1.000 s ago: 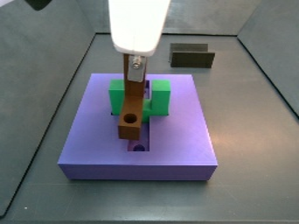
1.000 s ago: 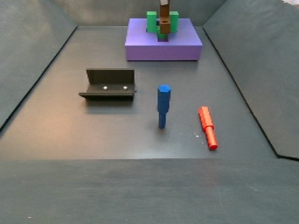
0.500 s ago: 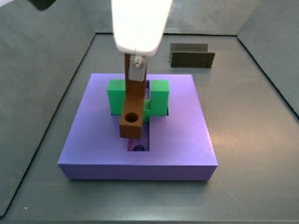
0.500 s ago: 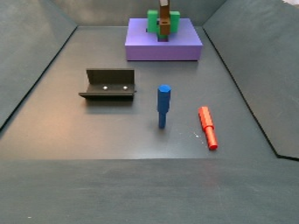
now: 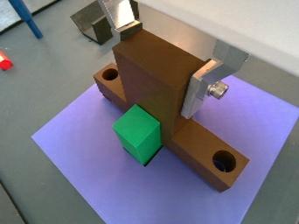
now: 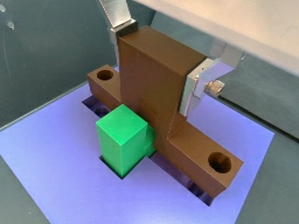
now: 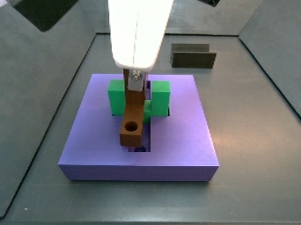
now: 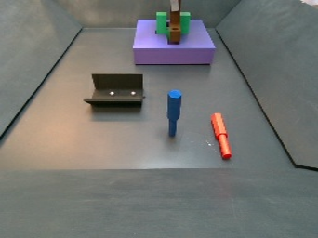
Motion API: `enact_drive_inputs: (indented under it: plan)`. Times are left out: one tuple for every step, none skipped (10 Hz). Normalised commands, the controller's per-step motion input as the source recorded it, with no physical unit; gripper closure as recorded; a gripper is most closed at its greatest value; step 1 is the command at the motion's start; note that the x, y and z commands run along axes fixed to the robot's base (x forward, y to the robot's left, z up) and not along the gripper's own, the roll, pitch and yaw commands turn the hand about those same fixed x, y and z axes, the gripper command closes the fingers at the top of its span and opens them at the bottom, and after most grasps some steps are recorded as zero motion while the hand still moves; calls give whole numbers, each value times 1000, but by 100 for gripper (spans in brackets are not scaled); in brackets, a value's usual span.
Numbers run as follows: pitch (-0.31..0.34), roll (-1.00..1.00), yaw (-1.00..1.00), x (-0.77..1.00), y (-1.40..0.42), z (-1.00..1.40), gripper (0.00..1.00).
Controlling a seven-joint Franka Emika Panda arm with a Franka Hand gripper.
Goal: Pick up the brown object. Move up. Place the brown object on the fixture. Regrasp the brown object. Move to above the board. Insert the brown object.
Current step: Insert the brown object.
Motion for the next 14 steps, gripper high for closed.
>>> enact_drive_inputs:
  plan:
    - [-3, 90, 3, -34, -14, -194, 100]
    - [-17, 36, 0, 86, -94, -186, 100]
    - [0, 57, 0, 183, -63, -137, 100]
    - [0, 51, 0, 189, -63, -146, 100]
    - [0, 63, 0, 191, -60, -163, 100]
    - [0, 164, 26, 97, 0, -271, 100]
    - [0, 187, 11, 34, 0, -360, 100]
    - [-16, 173, 0, 0, 0, -380, 100]
    - [0, 200, 29, 0, 14, -291, 100]
    - [0, 226, 89, 0, 0, -220, 100]
    - [0, 213, 134, 123, 0, -220, 100]
    - [0, 243, 120, 117, 26, -251, 100]
    - [0, 220, 123, 120, 17, -237, 100]
    - [0, 111, 0, 109, 0, -257, 100]
